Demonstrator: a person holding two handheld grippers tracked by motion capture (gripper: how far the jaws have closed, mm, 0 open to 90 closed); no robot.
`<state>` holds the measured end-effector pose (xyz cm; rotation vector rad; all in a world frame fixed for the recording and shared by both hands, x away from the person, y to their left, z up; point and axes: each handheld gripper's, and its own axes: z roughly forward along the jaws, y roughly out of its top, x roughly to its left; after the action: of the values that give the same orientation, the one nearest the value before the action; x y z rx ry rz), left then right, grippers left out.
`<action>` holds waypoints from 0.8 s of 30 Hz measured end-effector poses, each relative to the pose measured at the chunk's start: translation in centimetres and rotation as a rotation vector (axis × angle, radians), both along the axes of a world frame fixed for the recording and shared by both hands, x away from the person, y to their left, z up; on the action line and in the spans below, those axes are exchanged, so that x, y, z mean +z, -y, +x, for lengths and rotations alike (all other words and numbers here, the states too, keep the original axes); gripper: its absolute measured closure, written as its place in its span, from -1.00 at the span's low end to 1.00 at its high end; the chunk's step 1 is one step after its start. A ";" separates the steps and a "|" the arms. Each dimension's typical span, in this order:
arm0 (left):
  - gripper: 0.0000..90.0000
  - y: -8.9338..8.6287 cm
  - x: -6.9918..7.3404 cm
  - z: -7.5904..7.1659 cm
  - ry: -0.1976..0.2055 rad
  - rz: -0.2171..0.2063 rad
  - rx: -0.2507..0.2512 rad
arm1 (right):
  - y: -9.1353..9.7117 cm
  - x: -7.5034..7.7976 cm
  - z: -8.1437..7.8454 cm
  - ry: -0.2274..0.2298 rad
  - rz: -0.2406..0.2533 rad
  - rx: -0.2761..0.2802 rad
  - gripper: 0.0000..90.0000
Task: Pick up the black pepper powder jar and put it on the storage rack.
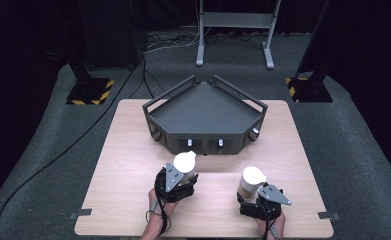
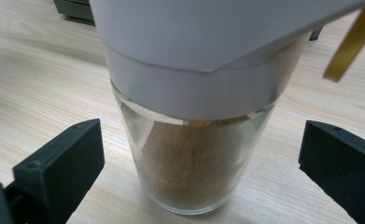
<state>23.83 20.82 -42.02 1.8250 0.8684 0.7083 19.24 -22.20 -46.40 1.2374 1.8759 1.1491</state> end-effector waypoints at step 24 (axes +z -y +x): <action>-0.32 -0.5 0.8 1.8 -0.010 0.004 0.013 | -0.1 0.1 0.1 -0.005 -0.005 -0.001 -1.00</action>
<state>25.60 21.35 -41.22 1.8290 0.8869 0.7103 19.31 -22.09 -46.33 1.2387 1.8807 1.1412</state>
